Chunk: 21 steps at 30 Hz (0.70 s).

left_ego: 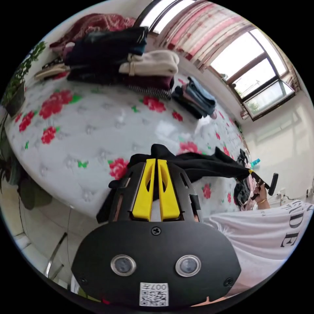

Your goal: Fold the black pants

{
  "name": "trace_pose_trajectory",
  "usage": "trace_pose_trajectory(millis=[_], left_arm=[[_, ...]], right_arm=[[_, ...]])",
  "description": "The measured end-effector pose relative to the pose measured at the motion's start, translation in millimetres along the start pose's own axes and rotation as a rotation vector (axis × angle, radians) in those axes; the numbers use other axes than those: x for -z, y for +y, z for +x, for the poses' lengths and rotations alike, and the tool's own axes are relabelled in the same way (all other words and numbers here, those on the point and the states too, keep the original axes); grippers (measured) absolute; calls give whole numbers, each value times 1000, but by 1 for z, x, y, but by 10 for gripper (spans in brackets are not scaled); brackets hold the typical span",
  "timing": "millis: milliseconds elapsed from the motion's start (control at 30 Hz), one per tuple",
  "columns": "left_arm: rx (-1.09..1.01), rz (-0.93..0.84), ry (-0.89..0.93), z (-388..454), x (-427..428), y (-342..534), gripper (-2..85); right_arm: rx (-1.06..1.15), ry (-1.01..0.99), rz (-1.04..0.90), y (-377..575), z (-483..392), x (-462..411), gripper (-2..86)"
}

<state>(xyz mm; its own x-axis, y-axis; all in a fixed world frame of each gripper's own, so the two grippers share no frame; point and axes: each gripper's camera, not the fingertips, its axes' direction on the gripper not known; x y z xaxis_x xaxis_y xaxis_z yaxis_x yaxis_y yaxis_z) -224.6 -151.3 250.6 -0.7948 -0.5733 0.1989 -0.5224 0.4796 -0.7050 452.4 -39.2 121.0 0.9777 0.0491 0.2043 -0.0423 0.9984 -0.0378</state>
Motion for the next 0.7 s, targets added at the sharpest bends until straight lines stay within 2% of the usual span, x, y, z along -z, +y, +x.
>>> trace_pose_trajectory(millis=[100,300,433,700], left_arm=[[8,-77,5,0,-13,30,-9],[180,-128,44,-33,-44,64,-9],[207,-156,-22,-43,-65,51,-9],[237,-157,19,-57,-89,-7,-9]], right_arm=[[-64,-91,-18,24,6,-8,-1],[-42,-72,-66,24,8,-9,-1],[-47,-70,-91,12,15,-12,-1],[-82,-106,-132,-28,30,-36,-2]])
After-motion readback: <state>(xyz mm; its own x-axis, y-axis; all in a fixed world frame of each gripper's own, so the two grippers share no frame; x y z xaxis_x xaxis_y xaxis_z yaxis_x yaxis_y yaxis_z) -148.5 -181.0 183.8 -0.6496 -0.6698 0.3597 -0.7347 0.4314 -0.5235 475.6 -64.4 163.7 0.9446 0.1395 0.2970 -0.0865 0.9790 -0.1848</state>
